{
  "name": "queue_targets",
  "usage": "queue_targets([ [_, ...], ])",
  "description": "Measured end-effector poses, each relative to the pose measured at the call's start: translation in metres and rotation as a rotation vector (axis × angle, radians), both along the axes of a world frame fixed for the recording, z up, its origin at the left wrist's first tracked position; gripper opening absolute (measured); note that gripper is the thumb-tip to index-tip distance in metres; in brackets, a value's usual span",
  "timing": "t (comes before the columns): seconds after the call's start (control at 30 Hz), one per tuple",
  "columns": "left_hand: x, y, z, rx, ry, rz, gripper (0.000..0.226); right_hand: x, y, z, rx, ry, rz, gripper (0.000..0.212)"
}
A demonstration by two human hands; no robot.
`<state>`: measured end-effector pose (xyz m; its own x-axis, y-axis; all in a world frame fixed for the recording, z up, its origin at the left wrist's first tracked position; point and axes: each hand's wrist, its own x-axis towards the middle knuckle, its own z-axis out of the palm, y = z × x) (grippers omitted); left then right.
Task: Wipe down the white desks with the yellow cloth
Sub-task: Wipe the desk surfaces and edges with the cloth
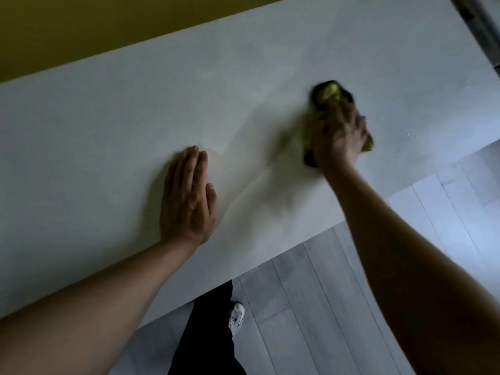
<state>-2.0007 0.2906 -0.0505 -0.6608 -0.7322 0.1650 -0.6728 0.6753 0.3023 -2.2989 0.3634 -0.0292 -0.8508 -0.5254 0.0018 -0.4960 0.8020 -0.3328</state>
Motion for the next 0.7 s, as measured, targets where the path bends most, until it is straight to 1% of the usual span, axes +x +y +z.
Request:
queue_targets([
  [0.03,-0.001,0.0,0.001,0.004,0.003,-0.004,0.059,0.024,-0.008,0.001,-0.006,-0.01,0.08,0.053],
  [0.13,0.0,0.0,0.0,-0.006,0.011,0.002,0.058,0.107,-0.035,0.003,-0.153,-0.012,0.435,0.047],
  [0.17,0.0,0.002,-0.002,-0.017,0.017,0.009,0.057,0.128,-0.04,0.003,-0.174,-0.009,0.53,0.046],
  [0.23,-0.001,0.003,-0.002,-0.037,0.026,0.024,0.055,0.145,-0.043,0.003,-0.136,-0.006,0.649,0.049],
  [0.3,0.0,0.002,-0.001,-0.027,0.02,0.017,0.054,0.134,-0.042,0.001,-0.12,0.012,0.705,0.051],
  [0.37,0.0,0.0,0.002,-0.004,0.011,0.007,0.055,0.112,-0.044,-0.001,-0.154,0.034,0.668,0.05],
  [0.43,0.001,-0.002,0.005,0.018,-0.008,-0.008,0.056,0.081,-0.051,-0.003,-0.155,0.018,0.496,0.051],
  [0.53,-0.003,-0.019,0.01,0.012,-0.039,0.007,0.051,0.025,-0.066,-0.002,-0.028,-0.015,0.23,0.056],
  [0.6,-0.011,-0.037,0.014,0.021,-0.056,0.009,0.047,-0.004,-0.075,-0.001,0.021,0.001,0.16,0.058],
  [0.7,-0.024,-0.071,0.015,0.02,-0.055,0.015,0.053,-0.026,-0.087,0.001,0.041,0.011,0.081,0.056],
])
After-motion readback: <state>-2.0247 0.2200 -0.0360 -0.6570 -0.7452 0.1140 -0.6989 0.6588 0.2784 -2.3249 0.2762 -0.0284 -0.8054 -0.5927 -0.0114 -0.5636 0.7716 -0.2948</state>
